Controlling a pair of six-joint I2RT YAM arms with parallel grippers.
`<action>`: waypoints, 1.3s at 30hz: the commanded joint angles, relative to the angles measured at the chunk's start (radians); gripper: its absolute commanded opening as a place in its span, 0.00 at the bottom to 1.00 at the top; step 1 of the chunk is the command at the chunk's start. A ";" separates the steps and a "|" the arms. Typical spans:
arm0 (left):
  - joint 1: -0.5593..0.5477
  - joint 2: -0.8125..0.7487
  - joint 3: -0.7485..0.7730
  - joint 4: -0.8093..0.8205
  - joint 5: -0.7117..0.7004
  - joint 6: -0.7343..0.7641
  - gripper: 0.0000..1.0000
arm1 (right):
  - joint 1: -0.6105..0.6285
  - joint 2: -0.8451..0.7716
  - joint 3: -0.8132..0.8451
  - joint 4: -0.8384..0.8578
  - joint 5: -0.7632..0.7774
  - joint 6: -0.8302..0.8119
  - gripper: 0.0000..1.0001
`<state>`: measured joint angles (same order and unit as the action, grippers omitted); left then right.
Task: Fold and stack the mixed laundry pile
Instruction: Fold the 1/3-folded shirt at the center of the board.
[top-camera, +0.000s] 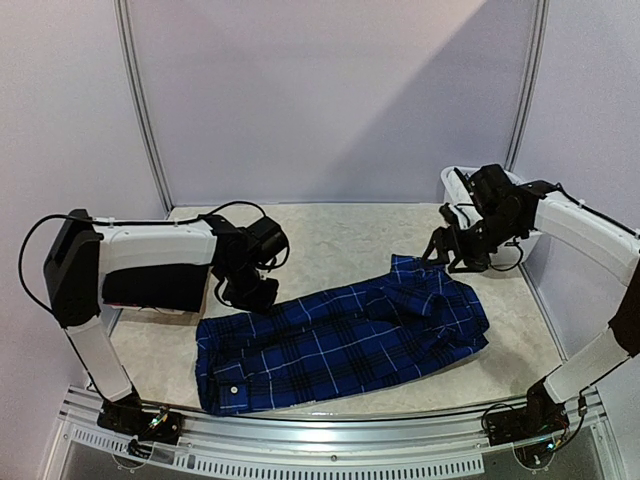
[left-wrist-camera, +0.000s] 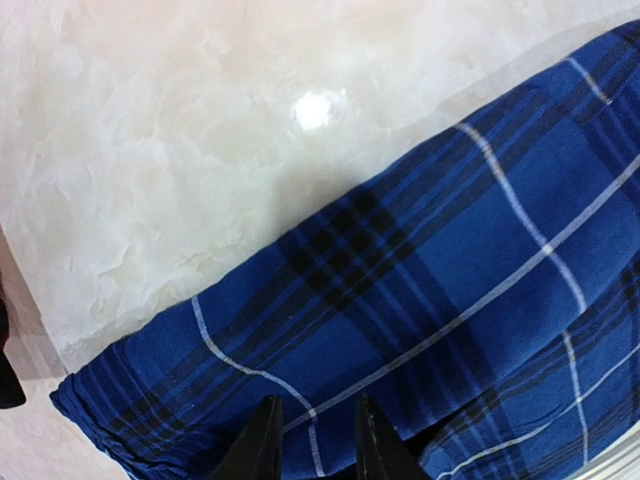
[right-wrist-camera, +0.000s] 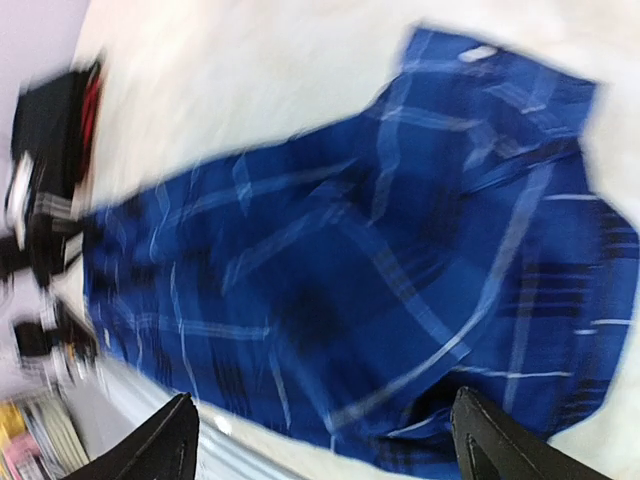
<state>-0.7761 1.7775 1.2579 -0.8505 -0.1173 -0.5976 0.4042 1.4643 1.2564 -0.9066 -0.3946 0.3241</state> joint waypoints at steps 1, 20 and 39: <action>0.005 0.025 0.040 -0.018 0.003 0.030 0.25 | -0.078 0.071 0.068 0.025 0.081 0.139 0.89; 0.005 -0.080 -0.061 -0.022 0.002 0.001 0.25 | -0.134 0.537 0.275 0.124 0.287 0.215 0.69; 0.005 -0.093 -0.051 -0.037 -0.007 0.005 0.24 | -0.150 0.568 0.288 0.194 0.222 0.169 0.00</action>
<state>-0.7757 1.7145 1.2087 -0.8772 -0.1173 -0.5915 0.2584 2.0308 1.5192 -0.7322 -0.1486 0.5091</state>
